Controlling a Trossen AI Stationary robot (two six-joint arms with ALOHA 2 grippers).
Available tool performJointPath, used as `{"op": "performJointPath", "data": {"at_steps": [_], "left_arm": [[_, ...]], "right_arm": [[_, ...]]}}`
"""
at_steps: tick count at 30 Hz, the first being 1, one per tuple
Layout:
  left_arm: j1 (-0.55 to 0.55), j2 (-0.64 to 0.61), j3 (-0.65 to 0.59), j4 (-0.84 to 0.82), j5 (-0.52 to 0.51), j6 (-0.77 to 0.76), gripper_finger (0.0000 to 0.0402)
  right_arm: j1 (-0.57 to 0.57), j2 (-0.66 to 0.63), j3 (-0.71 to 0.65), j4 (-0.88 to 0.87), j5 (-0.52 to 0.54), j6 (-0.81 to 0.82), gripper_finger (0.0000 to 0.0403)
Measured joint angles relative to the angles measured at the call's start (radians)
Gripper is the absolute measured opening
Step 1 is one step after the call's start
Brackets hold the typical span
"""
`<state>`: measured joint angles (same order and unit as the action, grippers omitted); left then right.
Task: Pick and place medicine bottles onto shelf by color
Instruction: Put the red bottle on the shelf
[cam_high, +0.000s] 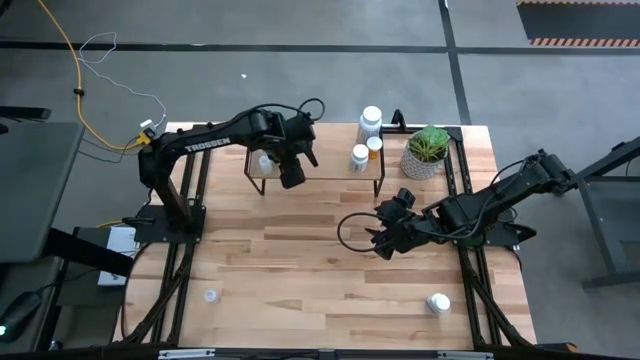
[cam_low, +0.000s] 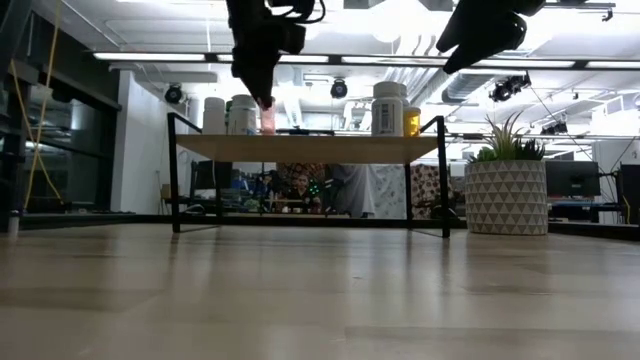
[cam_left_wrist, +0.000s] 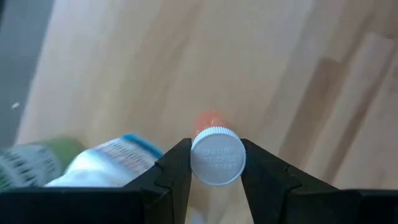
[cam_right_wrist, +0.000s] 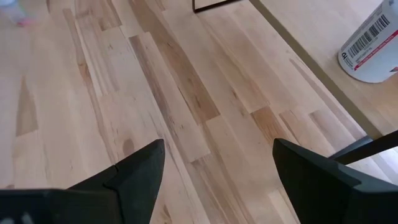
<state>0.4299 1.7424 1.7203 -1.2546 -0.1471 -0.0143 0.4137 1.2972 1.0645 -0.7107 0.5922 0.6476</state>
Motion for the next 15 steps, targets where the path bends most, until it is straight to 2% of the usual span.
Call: {"op": "performJointPath", "data": {"at_steps": [4, 15], "left_arm": [[0.031, -0.001, 0.000, -0.032, -0.044, 0.000, 0.0113], [0.081, 0.003, -0.003, -0.030, -0.007, -0.027, 0.0113]], "right_arm": [[0.000, 0.000, 0.000, 0.002, 0.000, -0.001, 0.0291], [0.000, 0.000, 0.000, 0.002, 0.000, -0.001, 0.0291]]}}
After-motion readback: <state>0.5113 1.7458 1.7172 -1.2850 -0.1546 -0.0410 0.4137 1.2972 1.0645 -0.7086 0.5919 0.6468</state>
